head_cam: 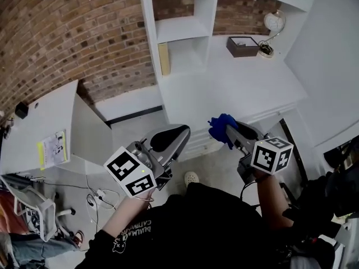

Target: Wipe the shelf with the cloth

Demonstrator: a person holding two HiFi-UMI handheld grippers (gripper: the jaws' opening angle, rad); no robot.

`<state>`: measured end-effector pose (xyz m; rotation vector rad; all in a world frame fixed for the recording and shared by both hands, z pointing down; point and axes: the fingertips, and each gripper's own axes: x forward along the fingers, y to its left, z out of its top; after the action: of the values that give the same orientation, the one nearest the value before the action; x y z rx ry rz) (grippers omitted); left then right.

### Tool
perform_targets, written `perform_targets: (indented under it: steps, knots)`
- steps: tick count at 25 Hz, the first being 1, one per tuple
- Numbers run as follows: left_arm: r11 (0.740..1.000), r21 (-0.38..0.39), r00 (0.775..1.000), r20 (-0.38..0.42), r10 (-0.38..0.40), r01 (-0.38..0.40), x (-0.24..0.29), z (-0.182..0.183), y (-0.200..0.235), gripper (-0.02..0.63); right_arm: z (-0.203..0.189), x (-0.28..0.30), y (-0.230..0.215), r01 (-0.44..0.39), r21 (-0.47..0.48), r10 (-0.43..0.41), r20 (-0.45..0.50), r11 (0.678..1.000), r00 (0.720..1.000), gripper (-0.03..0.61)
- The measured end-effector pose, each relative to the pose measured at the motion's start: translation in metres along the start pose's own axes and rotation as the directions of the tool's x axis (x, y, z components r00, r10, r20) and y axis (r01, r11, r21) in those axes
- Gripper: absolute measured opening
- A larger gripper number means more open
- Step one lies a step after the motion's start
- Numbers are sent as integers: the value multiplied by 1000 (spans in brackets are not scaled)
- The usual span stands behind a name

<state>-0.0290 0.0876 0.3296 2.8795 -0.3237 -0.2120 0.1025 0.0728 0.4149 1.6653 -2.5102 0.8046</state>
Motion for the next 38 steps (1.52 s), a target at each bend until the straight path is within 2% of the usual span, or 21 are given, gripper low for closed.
perform_targets:
  steps: [3,6,11,16,21,24,28,32,38]
  knots:
    - [1000,-12,1000,20,-7,8,3,-12,-21,3,-18,-22,0,12,12,-12,-39,1000,999,104]
    - [998,-57,999,40,16,-14,8,-24,-32,3,-34,-37,-2,13,-11,-14,-85,1000,996,104]
    - [996,-83,998,40,40,-36,8,-34,-53,3,-45,-45,7,-70,-9,69,-94,998,993,101]
    - [988,-88,989,71,131,-124,22,-38,-76,3,-23,-71,15,-152,-81,148,-56,985,987,101]
    - [982,-107,984,69,162,-154,61,-68,-123,3,-17,-142,-23,-126,-123,120,-51,984,991,100]
    - [972,-143,977,76,198,-186,85,-87,-148,3,-26,-183,-51,-113,-117,106,-64,987,992,100]
    - [968,-160,977,51,205,-195,111,-119,-190,3,-45,-228,-73,-126,-128,115,-87,984,990,97]
    - [953,-191,968,33,247,-237,121,-148,-221,3,-69,-258,-84,-155,-123,140,-129,980,982,95]
    - [947,-166,962,-20,274,-273,124,-169,-257,3,-87,-281,-95,-184,-98,171,-131,978,977,95]
